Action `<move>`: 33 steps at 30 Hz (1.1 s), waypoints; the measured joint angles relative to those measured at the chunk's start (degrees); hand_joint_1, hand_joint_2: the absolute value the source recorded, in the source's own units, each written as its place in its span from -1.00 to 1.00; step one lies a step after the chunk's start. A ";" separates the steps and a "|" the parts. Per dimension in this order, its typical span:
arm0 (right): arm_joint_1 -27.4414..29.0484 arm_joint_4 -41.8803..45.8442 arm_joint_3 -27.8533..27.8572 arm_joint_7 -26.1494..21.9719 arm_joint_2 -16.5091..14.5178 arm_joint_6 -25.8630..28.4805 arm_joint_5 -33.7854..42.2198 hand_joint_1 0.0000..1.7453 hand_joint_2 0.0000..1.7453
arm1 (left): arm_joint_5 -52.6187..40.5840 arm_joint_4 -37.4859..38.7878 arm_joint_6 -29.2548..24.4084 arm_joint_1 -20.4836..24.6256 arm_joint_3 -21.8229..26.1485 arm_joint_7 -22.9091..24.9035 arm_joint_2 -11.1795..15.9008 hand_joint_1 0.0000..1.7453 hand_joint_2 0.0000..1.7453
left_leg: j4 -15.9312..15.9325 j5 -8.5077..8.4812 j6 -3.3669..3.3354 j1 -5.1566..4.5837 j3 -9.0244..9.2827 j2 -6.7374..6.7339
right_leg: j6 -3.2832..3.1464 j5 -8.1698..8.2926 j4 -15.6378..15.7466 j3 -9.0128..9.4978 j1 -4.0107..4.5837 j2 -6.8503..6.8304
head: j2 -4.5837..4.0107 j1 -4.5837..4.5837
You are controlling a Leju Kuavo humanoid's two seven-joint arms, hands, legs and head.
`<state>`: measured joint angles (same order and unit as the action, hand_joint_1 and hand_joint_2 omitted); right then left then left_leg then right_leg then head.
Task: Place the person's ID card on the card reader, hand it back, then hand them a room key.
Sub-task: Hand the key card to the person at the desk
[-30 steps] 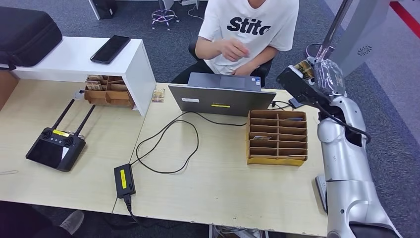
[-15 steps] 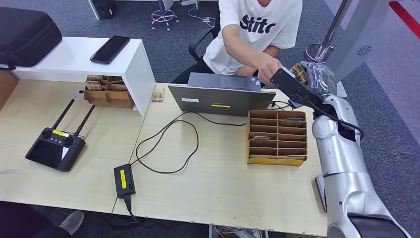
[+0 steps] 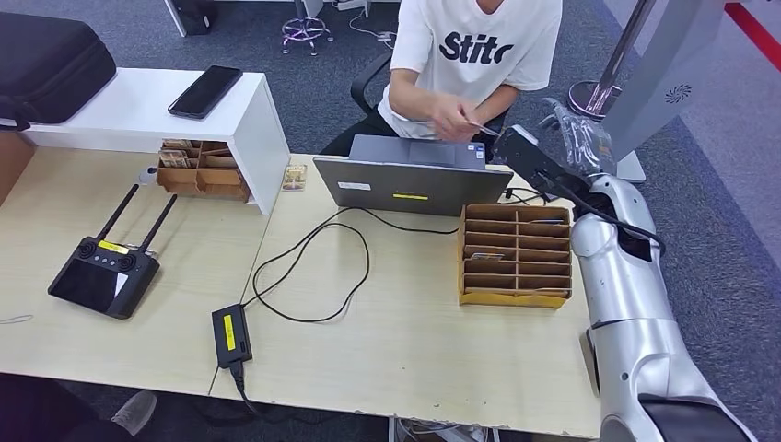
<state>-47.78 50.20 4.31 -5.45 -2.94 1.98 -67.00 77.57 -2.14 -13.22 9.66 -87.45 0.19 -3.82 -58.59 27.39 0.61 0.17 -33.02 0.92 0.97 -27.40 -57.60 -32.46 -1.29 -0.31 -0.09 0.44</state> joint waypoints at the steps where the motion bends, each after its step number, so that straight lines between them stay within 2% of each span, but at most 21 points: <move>1: 0.07 0.30 0.00 -0.01 -0.07 0.02 -0.10 -1.00 1.00 | 0.00 0.00 0.00 0.00 0.00 0.03 0.00 -1.00 1.00 | 0.00 0.00 0.00 0.00 0.00 0.00 | 0.00 0.00 0.00 0.00 0.00 0.00 | 0.00 0.00; 12: 1.30 4.56 -0.01 -1.23 -0.16 0.02 0.08 -1.00 1.00 | 0.50 0.00 -0.01 -0.01 0.00 0.04 -0.01 -1.00 1.00 | 0.00 0.00 0.00 0.00 0.01 0.00 | 0.00 0.00 0.00 0.00 0.00 0.00 | 0.00 0.00; 17: 3.86 8.56 -0.03 -3.85 0.03 -0.29 2.19 -1.00 1.00 | 1.90 0.00 -0.09 -0.14 0.00 -0.36 -0.02 -1.00 1.00 | -0.01 0.00 0.00 0.00 0.02 0.01 | 0.00 0.00 0.01 -0.01 0.00 -0.01 | 0.00 -0.01; 22: 11.19 17.36 -0.50 -6.32 2.04 -0.63 5.62 -1.00 1.00 | 4.15 0.00 -0.37 -0.32 0.00 -0.49 -0.09 -1.00 1.00 | -0.01 0.02 -0.02 0.00 0.00 0.03 | 0.01 -0.02 0.04 -0.01 0.00 -0.04 | 0.00 0.00; 26: 19.13 24.69 -0.48 -6.83 4.78 1.52 6.77 -1.00 1.00 | 5.74 0.00 -0.79 -0.43 0.01 -0.54 -0.19 -1.00 1.00 | -0.01 0.06 -0.07 0.00 -0.01 0.04 | 0.02 -0.02 0.07 -0.01 -0.01 -0.06 | 0.00 -0.01; 33: 33.21 34.73 3.55 -8.42 6.34 3.75 8.31 -1.00 1.00 | 8.00 0.00 -1.34 -0.56 0.02 -0.63 -0.32 -1.00 1.00 | -0.01 0.09 -0.06 -0.01 -0.03 0.03 | 0.02 -0.03 0.08 -0.01 0.00 -0.04 | 0.00 0.01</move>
<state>-14.57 84.93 7.86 -13.86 3.40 5.73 -58.69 85.57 -2.14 -14.56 9.09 -87.43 -0.44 -4.15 -58.60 27.48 0.55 0.16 -33.05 0.95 0.99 -27.43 -57.52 -32.47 -1.30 -0.35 -0.09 0.45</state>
